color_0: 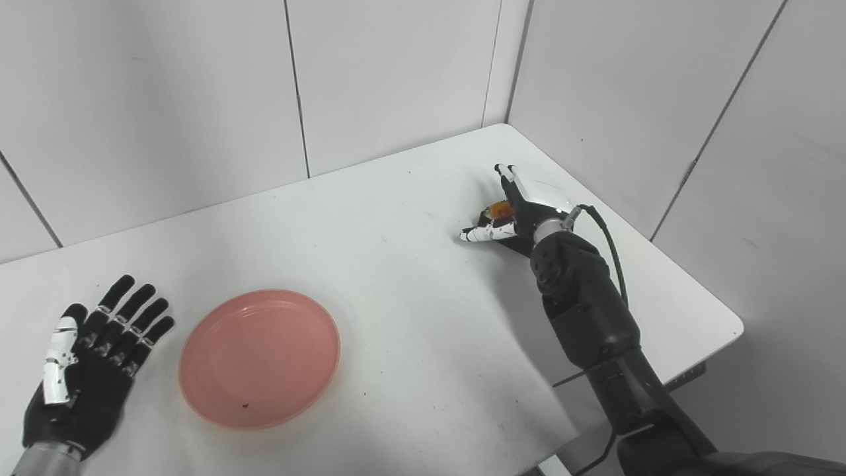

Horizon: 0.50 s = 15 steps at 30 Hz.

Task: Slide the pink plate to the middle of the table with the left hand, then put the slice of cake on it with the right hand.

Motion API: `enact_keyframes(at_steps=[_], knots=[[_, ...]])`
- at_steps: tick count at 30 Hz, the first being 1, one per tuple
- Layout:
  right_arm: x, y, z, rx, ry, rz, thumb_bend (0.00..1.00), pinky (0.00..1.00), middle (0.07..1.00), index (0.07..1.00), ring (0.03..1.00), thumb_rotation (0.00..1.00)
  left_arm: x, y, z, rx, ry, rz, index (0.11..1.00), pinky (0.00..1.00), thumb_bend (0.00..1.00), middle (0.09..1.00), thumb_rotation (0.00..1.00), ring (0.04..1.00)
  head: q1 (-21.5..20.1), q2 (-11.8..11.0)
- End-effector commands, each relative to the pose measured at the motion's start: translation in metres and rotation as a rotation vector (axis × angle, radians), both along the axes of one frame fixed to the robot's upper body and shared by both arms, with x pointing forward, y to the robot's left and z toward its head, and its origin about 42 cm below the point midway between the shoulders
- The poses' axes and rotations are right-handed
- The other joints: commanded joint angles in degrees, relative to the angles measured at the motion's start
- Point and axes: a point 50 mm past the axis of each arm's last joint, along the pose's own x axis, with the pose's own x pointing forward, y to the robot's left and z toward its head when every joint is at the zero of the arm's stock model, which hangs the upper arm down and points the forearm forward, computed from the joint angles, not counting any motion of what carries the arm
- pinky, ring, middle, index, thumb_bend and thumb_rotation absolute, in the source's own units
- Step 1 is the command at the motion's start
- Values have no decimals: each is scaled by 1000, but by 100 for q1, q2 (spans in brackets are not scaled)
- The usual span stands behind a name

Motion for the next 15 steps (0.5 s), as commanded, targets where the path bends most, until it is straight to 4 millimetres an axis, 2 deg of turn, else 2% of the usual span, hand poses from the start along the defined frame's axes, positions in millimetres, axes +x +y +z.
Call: enact_keyframes(at_steps=[1,3,6,9,10,11,12,15], knots=[[10,-4,21,-12,-61,-12,886,737,999,950,926,460,-14,8,-31,52,161,16,877,878,420,886,1000,877,2,-3],[11,-4,18,8,-53,-16,887,679,999,952,906,431,-14,8,-31,53,160,19,876,878,419,887,1000,878,2,-3],[12,-3,17,22,-47,-12,879,654,994,956,889,398,-14,8,-31,54,159,17,876,879,416,886,1000,877,31,18],[11,-2,16,36,-66,-15,848,633,961,933,857,313,-14,7,-31,53,162,18,877,879,416,886,1000,877,31,18],[11,-2,16,37,-75,-19,810,658,897,888,830,246,-14,7,-31,53,160,15,881,880,417,889,1000,878,31,18],[12,-3,16,38,-82,-20,790,638,844,852,785,208,-14,7,-31,54,159,14,882,882,418,890,1000,879,31,18],[12,-3,17,36,-86,-17,757,554,724,775,659,152,-14,7,-31,55,158,13,883,883,418,890,1000,880,31,18],[12,-6,17,49,-75,-3,722,473,612,690,544,95,-14,7,-31,53,157,14,882,881,416,890,1000,879,31,18]])
